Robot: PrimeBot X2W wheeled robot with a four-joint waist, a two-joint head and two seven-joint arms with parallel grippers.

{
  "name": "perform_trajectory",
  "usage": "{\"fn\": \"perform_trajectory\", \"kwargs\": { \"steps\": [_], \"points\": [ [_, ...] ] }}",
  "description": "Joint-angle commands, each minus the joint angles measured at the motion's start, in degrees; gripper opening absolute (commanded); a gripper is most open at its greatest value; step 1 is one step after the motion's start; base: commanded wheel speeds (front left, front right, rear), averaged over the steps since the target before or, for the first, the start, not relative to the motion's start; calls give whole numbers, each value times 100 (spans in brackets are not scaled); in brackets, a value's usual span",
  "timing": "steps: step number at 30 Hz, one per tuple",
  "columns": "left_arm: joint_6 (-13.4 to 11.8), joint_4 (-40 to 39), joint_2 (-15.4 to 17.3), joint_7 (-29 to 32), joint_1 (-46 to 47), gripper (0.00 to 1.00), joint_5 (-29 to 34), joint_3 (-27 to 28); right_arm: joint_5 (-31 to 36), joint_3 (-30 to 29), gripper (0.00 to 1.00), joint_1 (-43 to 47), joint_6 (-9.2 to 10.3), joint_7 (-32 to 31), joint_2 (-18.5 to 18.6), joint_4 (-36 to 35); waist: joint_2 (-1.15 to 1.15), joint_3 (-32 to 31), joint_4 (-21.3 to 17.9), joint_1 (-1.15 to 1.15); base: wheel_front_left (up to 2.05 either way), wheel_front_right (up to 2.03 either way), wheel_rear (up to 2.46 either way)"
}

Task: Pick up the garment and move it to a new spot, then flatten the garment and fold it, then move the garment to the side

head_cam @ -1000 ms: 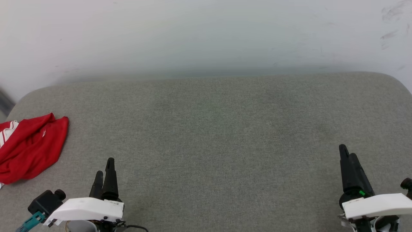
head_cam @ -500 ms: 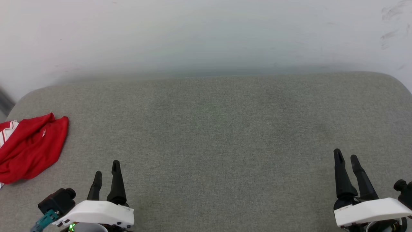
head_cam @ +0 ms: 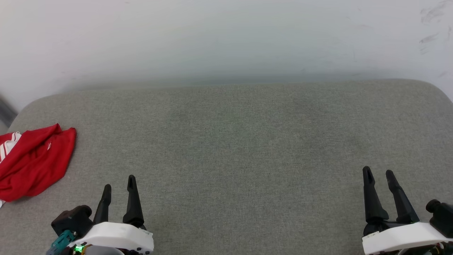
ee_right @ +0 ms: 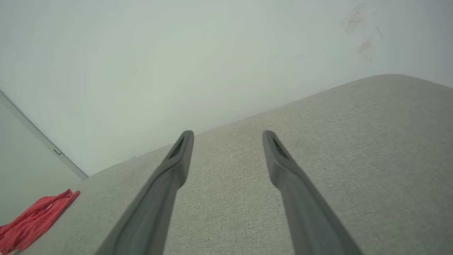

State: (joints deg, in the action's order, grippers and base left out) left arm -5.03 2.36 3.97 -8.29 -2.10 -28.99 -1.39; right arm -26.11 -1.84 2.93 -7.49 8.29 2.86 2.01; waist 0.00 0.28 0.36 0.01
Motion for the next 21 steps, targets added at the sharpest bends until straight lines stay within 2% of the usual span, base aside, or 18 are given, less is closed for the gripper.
{"fn": "perform_trajectory", "kwargs": {
  "steps": [1,21],
  "points": [
    [16,-77,44,-52,-9,100,120,-7,112,9,100,34,0,46,6,-85,0,0,2,0,0,0,0],
    [339,-50,-20,-322,-157,100,1113,20,1159,73,100,236,0,321,5,-265,0,6,-6,-1,0,0,0]
  ]
}}
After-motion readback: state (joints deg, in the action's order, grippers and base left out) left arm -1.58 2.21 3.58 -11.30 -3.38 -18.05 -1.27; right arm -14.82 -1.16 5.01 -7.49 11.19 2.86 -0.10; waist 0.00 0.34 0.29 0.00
